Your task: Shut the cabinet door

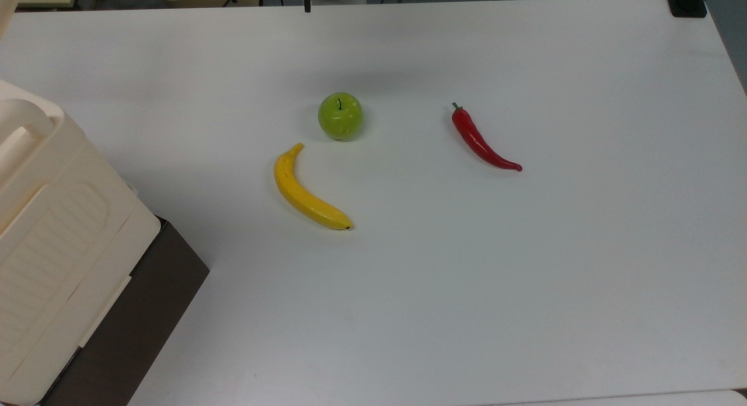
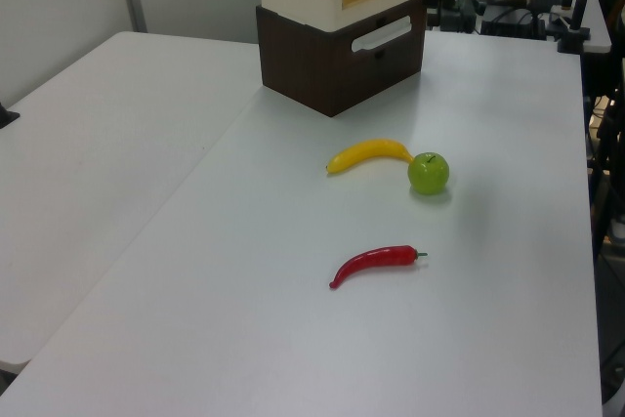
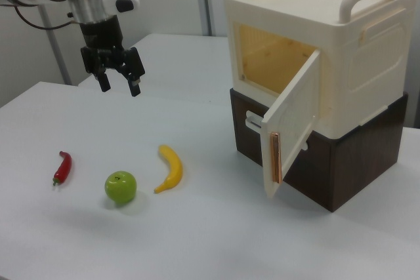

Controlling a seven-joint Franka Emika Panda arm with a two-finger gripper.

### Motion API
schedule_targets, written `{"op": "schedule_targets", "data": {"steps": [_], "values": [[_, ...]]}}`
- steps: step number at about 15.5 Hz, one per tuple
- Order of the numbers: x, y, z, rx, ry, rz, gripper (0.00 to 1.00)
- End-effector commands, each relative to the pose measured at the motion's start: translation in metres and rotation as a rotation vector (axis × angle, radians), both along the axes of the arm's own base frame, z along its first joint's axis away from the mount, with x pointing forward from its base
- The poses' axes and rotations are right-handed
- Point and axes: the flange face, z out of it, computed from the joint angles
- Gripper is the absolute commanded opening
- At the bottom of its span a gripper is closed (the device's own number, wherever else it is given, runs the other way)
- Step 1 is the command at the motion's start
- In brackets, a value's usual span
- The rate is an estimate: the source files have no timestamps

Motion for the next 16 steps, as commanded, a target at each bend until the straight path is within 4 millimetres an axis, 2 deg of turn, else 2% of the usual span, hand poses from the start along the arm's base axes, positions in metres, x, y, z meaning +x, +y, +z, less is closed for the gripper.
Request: {"op": "schedule_targets", "data": {"steps": [1, 6, 12, 13, 14, 15, 16], "values": [[-0.014, -0.017, 0.011, 0.004, -0.024, -0.024, 1.0], [-0.014, -0.019, 0.014, 0.005, -0.031, -0.043, 1.0], [-0.009, -0.02, 0.006, -0.001, -0.019, -0.043, 1.0], [-0.009, -0.021, 0.007, -0.002, -0.019, -0.041, 0.94], [-0.01, -0.024, 0.007, -0.003, -0.014, -0.042, 0.78], [-0.011, -0.03, 0.009, 0.001, -0.017, -0.049, 0.53], [-0.012, -0.031, 0.009, 0.002, -0.018, -0.051, 0.34]]}}
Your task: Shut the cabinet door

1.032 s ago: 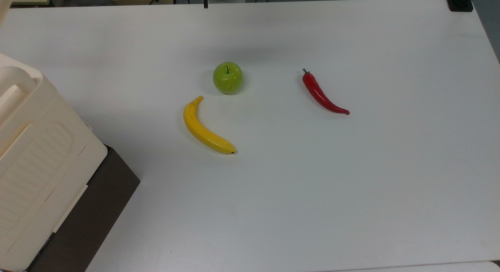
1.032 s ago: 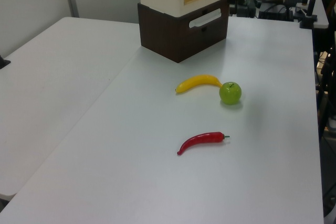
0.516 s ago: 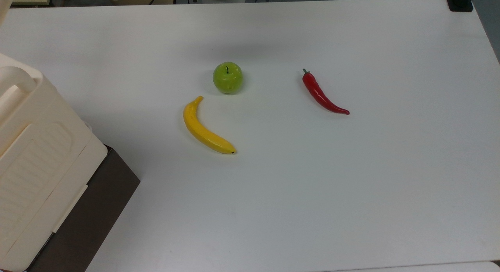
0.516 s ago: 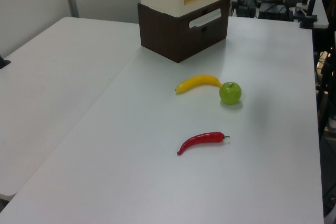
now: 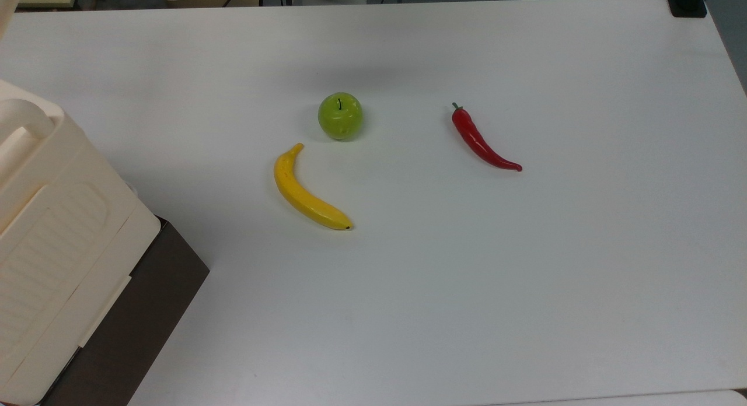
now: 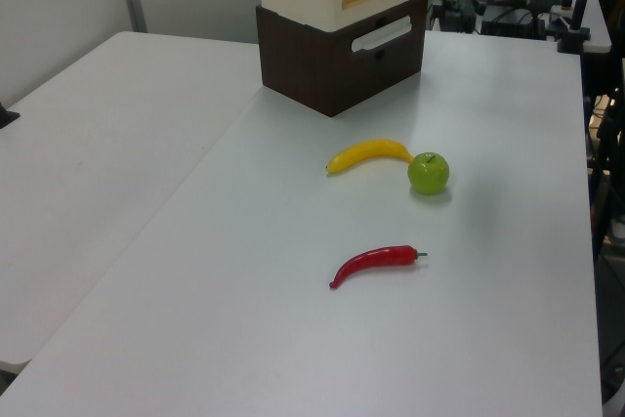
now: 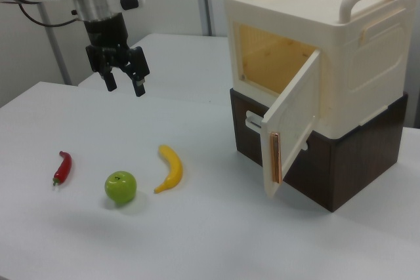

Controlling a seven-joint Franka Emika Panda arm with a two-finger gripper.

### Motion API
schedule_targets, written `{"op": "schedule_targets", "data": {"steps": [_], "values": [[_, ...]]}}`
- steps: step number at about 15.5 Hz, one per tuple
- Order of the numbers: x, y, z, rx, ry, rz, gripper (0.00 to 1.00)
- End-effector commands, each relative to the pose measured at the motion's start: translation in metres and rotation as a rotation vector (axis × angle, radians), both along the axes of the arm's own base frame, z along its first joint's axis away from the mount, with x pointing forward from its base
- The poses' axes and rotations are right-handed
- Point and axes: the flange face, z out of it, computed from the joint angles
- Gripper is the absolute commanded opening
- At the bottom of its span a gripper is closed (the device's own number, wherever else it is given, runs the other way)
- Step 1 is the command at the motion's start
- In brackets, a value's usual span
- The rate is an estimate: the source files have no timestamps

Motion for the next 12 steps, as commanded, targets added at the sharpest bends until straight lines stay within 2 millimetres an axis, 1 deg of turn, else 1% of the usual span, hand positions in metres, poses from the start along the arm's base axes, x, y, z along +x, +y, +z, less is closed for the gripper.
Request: {"op": "schedule_targets", "data": {"steps": [1, 2, 4, 6, 8, 9, 11, 12], "values": [[-0.007, -0.01, 0.002, 0.0, -0.006, -0.015, 0.15], [-0.007, -0.013, 0.003, 0.0, -0.009, -0.023, 0.0], [-0.008, -0.027, 0.011, 0.001, -0.021, -0.048, 0.0], [-0.011, -0.042, 0.027, 0.0, -0.053, -0.081, 0.0], [-0.014, -0.067, 0.044, -0.004, -0.088, -0.127, 0.0], [-0.017, -0.082, 0.052, -0.007, -0.106, -0.155, 0.0], [-0.024, -0.118, 0.062, -0.014, -0.132, -0.214, 0.0], [-0.029, -0.138, 0.07, -0.02, -0.155, -0.248, 0.0]]}}
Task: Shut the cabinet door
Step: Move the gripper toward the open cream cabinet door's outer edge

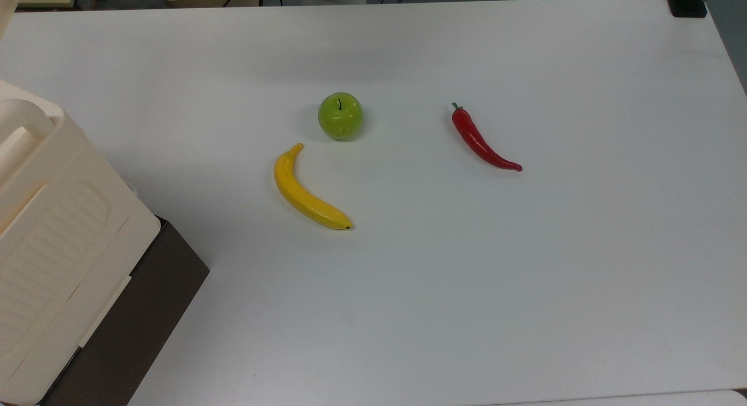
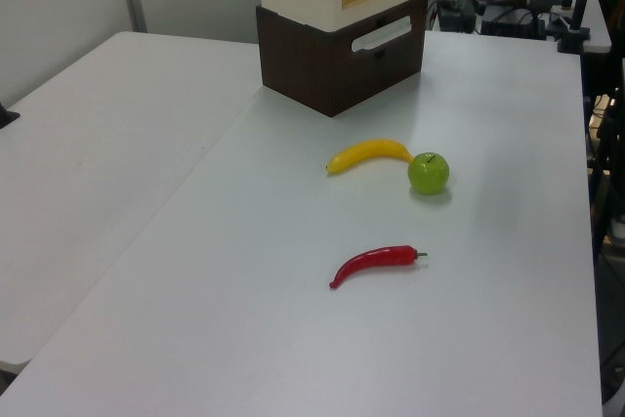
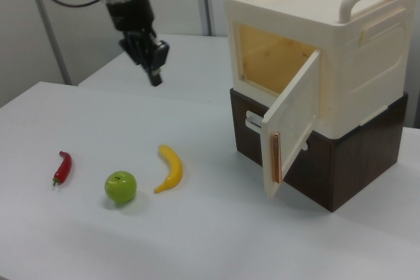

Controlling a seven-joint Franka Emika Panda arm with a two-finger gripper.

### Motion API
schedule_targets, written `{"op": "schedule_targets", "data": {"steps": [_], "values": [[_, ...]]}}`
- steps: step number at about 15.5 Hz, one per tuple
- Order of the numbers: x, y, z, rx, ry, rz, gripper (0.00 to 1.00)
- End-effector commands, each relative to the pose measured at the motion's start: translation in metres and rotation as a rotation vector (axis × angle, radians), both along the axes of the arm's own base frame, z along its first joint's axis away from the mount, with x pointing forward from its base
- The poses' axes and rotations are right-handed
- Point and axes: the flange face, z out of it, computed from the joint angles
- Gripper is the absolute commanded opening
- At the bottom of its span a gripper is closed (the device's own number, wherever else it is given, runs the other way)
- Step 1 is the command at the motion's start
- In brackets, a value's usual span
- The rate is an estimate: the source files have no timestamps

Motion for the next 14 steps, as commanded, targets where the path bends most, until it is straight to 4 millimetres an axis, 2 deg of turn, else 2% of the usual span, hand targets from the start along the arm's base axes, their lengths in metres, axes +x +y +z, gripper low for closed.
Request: {"op": "schedule_targets", "data": {"steps": [1, 4, 8, 9, 12, 14], "values": [[-0.02, -0.067, 0.032, -0.02, -0.078, -0.121, 0.0], [-0.038, -0.123, 0.055, -0.049, -0.154, -0.219, 0.0], [-0.059, -0.187, 0.068, -0.101, -0.259, -0.328, 0.0], [-0.066, -0.21, 0.073, -0.127, -0.304, -0.359, 0.0], [-0.081, -0.244, 0.071, -0.157, -0.331, -0.4, 0.0], [-0.086, -0.259, 0.065, -0.165, -0.314, -0.394, 0.0]]}}
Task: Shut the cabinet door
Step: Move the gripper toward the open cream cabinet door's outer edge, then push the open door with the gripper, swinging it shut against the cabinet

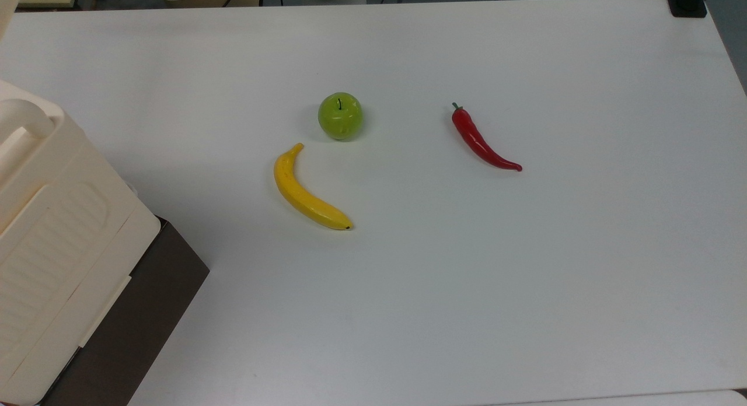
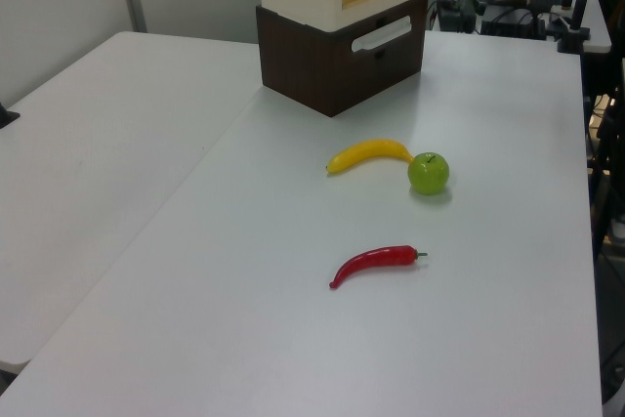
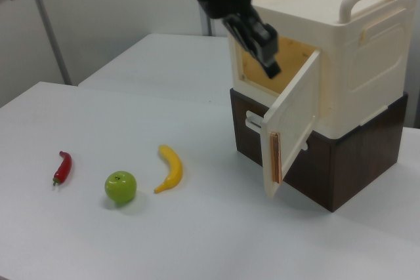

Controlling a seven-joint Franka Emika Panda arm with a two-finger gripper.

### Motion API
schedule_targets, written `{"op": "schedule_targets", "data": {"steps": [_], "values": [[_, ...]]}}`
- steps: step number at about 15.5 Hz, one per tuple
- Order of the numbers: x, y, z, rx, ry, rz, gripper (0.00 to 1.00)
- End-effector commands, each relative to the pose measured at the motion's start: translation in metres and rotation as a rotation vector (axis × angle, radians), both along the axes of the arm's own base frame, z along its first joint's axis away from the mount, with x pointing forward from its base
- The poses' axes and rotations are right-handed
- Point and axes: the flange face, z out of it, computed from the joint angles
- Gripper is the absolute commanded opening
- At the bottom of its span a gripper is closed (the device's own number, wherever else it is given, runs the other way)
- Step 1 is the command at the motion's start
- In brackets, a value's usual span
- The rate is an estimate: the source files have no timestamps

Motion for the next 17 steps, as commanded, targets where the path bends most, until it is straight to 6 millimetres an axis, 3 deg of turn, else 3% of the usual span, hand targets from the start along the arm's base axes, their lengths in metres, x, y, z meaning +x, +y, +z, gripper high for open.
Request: {"op": "schedule_targets", "data": {"steps": [1, 4, 8, 13, 17], "values": [[-0.009, -0.024, -0.008, -0.023, 0.014, 0.013, 0.0], [-0.009, -0.041, -0.032, -0.001, 0.058, 0.013, 0.0], [-0.006, -0.04, -0.043, 0.032, 0.061, 0.019, 0.0], [0.013, -0.019, -0.054, 0.094, 0.047, 0.058, 0.0], [0.035, 0.008, -0.058, 0.143, 0.017, 0.084, 0.0]]}}
